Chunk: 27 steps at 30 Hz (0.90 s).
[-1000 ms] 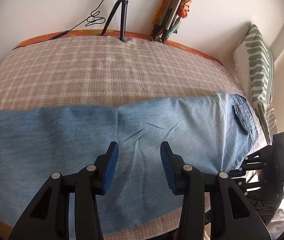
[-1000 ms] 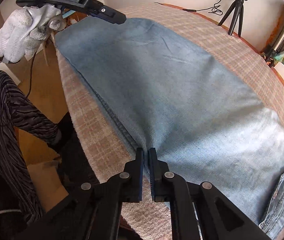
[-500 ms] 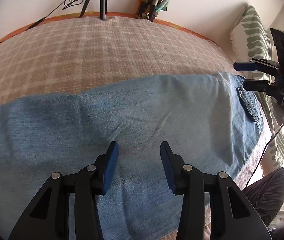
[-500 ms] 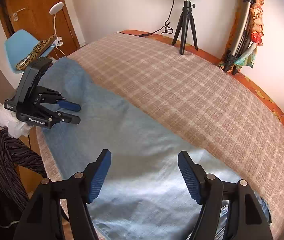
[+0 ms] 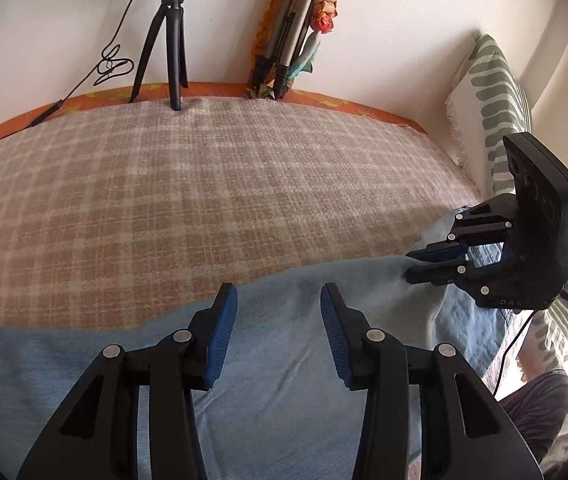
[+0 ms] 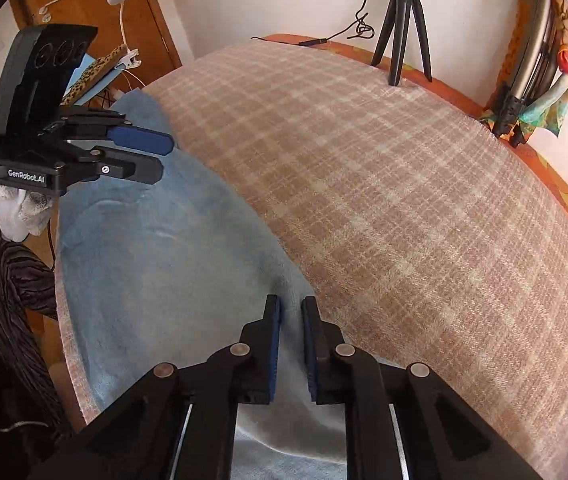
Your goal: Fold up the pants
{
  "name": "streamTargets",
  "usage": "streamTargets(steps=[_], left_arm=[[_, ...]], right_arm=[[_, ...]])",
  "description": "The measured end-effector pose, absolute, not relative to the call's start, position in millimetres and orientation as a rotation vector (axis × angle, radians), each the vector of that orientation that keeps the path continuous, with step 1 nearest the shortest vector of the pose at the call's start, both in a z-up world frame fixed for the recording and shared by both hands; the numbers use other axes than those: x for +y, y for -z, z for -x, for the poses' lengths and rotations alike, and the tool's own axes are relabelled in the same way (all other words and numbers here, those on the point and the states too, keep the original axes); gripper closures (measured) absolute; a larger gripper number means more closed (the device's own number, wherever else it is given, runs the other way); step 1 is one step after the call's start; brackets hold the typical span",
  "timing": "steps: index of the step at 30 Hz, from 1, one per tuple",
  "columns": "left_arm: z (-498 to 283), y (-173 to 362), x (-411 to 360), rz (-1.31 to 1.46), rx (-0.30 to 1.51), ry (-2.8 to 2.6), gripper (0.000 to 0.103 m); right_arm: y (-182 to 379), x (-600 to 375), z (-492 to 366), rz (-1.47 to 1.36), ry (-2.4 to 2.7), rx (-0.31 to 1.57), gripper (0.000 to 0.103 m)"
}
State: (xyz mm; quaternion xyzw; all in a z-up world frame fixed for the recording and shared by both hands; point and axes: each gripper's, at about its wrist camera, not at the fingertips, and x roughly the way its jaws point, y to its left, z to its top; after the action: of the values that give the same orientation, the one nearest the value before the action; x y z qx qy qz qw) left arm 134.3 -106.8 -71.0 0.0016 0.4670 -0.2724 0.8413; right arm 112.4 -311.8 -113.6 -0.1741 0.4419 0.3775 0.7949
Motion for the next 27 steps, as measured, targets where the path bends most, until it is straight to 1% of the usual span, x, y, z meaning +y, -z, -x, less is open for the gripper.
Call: streamTargets(steps=[4, 5, 6, 7, 8, 10, 12, 14, 15, 16, 21, 24, 25, 26, 27], left_arm=[[-134, 85, -136, -0.052, 1.022, 0.635, 0.061], [-129, 91, -144, -0.079, 1.036, 0.654, 0.061], [-123, 97, -149, -0.107, 1.049, 0.670, 0.061], [-117, 102, -153, -0.132, 1.062, 0.687, 0.061], [-110, 108, -156, -0.158, 1.074, 0.696, 0.061], [-96, 118, -156, -0.214, 1.081, 0.694, 0.061], [-85, 121, -155, -0.263, 1.059, 0.693, 0.061], [-79, 121, -154, -0.282, 1.049, 0.693, 0.061], [-78, 122, -153, -0.275, 1.049, 0.691, 0.061], [-78, 123, -152, -0.267, 1.048, 0.689, 0.061], [-73, 123, -153, -0.286, 1.021, 0.689, 0.061], [-72, 124, -152, -0.292, 1.012, 0.694, 0.061], [-72, 123, -152, -0.291, 1.013, 0.696, 0.061], [-72, 121, -150, -0.288, 1.017, 0.696, 0.061], [-72, 118, -146, -0.280, 1.016, 0.689, 0.061]], right_arm=[[125, -304, -72, 0.465, -0.842, 0.962, 0.094], [129, -302, -66, 0.484, -0.839, 0.969, 0.089], [131, -302, -64, 0.492, -0.839, 0.978, 0.088], [131, -303, -63, 0.484, -0.849, 0.992, 0.083], [128, -307, -64, 0.458, -0.869, 1.000, 0.074], [117, -322, -72, 0.376, -0.903, 1.005, 0.067], [105, -334, -87, 0.289, -0.898, 0.996, 0.065], [101, -346, -110, 0.206, -0.881, 1.028, 0.057], [102, -350, -121, 0.168, -0.873, 1.053, 0.051], [106, -354, -132, 0.142, -0.862, 1.083, 0.049], [143, -349, -164, 0.105, -0.860, 1.268, 0.048], [150, -342, -161, 0.104, -0.869, 1.295, 0.048], [150, -341, -160, 0.087, -0.877, 1.303, 0.052], [151, -341, -159, 0.063, -0.884, 1.306, 0.066], [152, -342, -157, 0.042, -0.886, 1.310, 0.070]])
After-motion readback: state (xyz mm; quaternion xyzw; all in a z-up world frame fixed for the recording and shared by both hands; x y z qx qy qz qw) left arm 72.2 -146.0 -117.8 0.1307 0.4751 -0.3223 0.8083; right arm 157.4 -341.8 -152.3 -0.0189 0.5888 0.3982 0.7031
